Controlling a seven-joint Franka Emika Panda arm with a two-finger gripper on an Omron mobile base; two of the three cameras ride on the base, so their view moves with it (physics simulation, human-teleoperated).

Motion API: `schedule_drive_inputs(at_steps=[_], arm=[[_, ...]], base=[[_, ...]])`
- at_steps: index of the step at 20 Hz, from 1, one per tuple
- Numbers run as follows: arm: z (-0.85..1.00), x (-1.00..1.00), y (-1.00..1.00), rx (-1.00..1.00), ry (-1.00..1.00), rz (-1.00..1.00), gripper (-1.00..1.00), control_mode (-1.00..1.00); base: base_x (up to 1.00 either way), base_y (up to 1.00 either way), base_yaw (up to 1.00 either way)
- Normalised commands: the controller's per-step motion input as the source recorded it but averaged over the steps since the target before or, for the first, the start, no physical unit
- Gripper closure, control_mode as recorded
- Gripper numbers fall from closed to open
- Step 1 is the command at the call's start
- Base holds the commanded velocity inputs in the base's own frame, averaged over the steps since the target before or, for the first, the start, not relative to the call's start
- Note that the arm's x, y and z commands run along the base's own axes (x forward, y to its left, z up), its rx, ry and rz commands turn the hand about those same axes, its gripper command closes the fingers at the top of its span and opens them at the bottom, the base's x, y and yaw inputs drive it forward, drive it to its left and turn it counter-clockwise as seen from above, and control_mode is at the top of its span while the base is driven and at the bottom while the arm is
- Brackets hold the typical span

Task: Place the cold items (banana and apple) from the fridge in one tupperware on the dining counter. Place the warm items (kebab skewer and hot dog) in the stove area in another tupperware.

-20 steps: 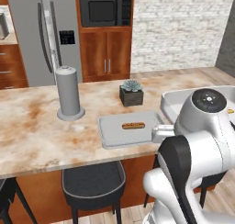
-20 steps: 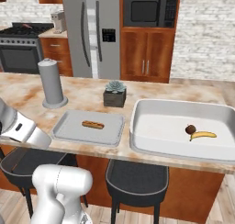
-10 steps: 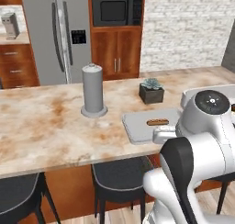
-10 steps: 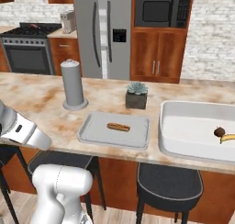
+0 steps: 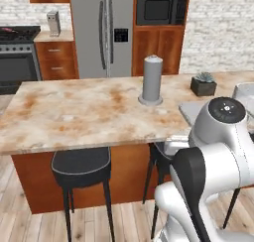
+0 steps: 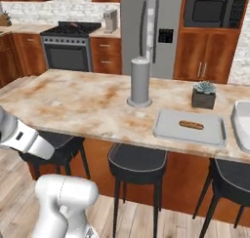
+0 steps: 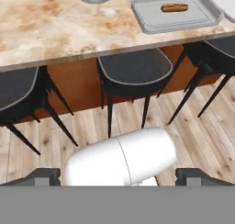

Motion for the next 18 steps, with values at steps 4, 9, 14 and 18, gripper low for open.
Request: schedule_drive_inputs(at_steps=[4,9,14,18], arm=[[0.00,0.00,0.00,0.00,0.00,0.00,-1.00,1.00],[0.00,0.00,0.00,0.00,0.00,0.00,-1.00,1.00],[0.00,0.00,0.00,0.00,0.00,0.00,-1.00,1.00],[0.00,0.00,0.00,0.00,0.00,0.00,-1.00,1.00]], base=[[-0.52,1.00,0.37],[-0.04,1.00,0.19],[0.07,1.00,0.02],[0.30,1.00,0.00]])
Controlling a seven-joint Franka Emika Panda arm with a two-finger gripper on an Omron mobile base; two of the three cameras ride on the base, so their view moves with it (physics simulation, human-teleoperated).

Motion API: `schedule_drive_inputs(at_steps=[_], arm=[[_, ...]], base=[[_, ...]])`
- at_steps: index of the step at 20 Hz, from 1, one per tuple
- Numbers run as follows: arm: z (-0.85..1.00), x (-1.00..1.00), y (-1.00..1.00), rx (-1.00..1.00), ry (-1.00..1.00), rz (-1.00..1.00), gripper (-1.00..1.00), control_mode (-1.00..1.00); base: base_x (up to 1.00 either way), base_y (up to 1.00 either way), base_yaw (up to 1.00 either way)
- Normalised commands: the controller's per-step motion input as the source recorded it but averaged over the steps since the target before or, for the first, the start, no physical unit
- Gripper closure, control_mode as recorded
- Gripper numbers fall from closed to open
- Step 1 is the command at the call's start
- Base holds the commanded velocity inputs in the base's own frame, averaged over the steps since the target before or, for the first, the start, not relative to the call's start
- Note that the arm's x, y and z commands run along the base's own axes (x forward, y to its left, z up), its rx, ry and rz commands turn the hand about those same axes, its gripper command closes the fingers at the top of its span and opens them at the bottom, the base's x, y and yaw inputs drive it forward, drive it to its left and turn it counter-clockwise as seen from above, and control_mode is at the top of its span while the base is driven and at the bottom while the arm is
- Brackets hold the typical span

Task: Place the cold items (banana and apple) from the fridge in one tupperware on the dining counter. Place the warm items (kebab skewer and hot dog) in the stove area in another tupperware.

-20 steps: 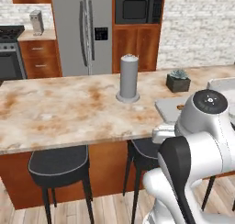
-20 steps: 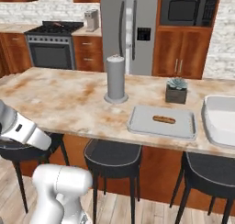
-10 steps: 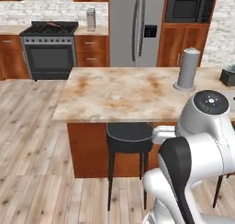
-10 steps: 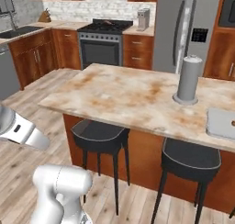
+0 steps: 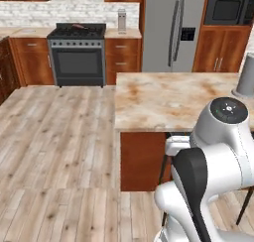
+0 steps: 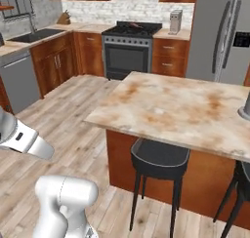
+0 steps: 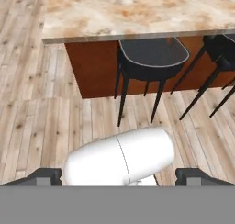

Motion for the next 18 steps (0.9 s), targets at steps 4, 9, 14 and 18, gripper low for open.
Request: schedule_drive_inputs(at_steps=[4,9,14,18], arm=[[0.00,0.00,0.00,0.00,0.00,0.00,-1.00,1.00],[0.00,0.00,0.00,0.00,0.00,0.00,-1.00,1.00],[0.00,0.00,0.00,0.00,0.00,0.00,-1.00,1.00],[0.00,0.00,0.00,0.00,0.00,0.00,-1.00,1.00]], base=[[0.58,1.00,-0.09],[0.74,1.00,-0.18],[0.93,1.00,-0.32],[0.99,1.00,-0.37]])
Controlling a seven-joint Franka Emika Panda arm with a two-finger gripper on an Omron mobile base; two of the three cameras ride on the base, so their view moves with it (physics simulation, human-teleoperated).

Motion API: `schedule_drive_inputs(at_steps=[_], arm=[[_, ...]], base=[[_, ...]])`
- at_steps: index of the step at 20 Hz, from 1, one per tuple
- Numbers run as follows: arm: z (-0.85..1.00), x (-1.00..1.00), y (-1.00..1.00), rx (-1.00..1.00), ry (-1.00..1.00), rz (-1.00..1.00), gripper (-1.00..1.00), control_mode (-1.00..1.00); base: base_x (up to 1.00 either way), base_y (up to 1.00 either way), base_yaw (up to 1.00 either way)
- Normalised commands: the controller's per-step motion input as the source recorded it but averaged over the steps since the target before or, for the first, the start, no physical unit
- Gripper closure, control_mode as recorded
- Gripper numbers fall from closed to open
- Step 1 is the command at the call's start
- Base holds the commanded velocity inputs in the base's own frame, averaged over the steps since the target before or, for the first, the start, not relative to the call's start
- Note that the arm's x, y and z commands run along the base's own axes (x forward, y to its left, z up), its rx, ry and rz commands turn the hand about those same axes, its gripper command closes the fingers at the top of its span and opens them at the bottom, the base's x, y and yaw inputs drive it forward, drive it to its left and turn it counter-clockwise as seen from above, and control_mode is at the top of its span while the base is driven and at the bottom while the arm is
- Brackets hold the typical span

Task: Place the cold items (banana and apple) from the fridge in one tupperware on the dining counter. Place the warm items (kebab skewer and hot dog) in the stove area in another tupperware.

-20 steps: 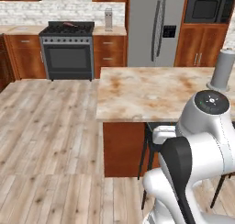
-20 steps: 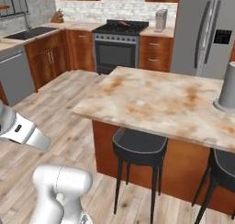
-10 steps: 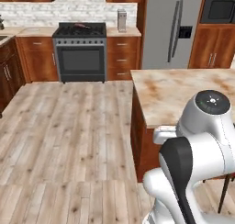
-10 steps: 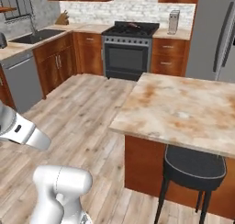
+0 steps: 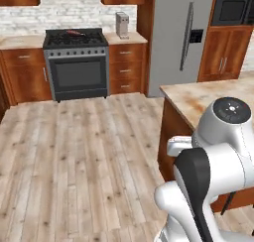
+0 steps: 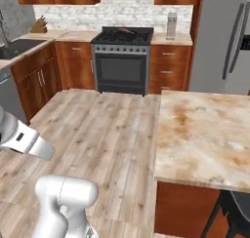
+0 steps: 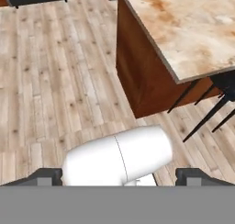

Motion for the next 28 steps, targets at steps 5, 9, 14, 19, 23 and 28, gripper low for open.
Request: schedule_drive_inputs(at_steps=[5,9,14,19,23,28], arm=[[0.00,0.00,0.00,0.00,0.00,0.00,-1.00,1.00],[0.00,0.00,0.00,0.00,0.00,0.00,-1.00,1.00],[0.00,0.00,0.00,0.00,0.00,0.00,-1.00,1.00],[0.00,0.00,0.00,0.00,0.00,0.00,-1.00,1.00],[0.00,0.00,0.00,0.00,0.00,0.00,-1.00,1.00],[0.00,0.00,0.00,0.00,0.00,0.00,-1.00,1.00]], base=[[0.96,1.00,-0.42],[1.00,1.00,-0.39],[1.00,0.89,-0.23],[1.00,0.55,-0.02],[1.00,0.18,0.06],[1.00,0.06,0.14]])
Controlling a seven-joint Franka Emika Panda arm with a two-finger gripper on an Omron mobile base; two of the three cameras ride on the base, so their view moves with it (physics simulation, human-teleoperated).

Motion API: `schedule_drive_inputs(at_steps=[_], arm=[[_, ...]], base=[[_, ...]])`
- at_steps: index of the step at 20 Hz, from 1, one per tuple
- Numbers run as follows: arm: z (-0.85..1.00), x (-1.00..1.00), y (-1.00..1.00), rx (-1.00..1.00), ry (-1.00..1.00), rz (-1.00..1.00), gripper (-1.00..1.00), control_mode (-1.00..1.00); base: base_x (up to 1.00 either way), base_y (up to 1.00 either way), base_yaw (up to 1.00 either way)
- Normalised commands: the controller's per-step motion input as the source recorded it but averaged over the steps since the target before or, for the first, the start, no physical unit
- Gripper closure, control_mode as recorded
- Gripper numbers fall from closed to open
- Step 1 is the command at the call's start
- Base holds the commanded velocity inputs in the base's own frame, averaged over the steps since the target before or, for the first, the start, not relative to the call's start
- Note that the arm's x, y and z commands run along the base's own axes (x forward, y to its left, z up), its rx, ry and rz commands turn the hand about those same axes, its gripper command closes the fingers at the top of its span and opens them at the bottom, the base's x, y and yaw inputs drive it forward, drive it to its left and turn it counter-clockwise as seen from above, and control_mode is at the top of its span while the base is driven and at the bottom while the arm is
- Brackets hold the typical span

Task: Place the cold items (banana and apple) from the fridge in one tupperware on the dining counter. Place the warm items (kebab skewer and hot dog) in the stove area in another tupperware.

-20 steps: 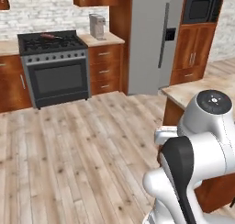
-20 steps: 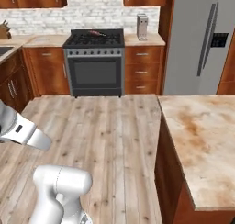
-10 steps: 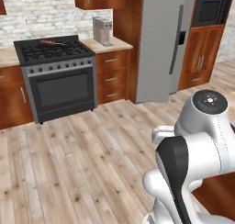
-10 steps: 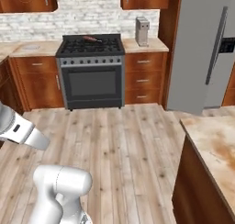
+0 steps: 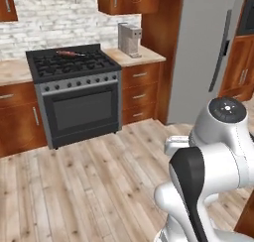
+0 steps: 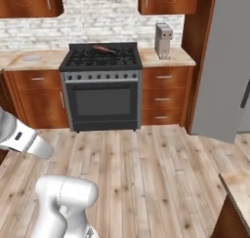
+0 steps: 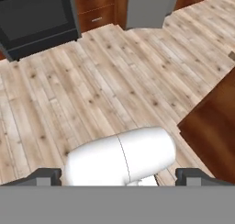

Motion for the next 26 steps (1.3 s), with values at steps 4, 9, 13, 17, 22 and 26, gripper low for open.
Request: schedule_drive_inputs(at_steps=[4,9,13,17,22,26], arm=[[0.00,0.00,0.00,0.00,0.00,0.00,-1.00,1.00],[0.00,0.00,0.00,0.00,0.00,0.00,-1.00,1.00],[0.00,0.00,0.00,0.00,0.00,0.00,-1.00,1.00],[0.00,0.00,0.00,0.00,0.00,0.00,-1.00,1.00],[0.00,0.00,0.00,0.00,0.00,0.00,-1.00,1.00],[0.00,0.00,0.00,0.00,0.00,0.00,-1.00,1.00]], base=[[1.00,0.22,0.15],[1.00,0.00,0.13],[1.00,-0.03,0.20],[1.00,-0.23,0.21],[1.00,-0.39,0.23],[1.00,-0.40,0.19]])
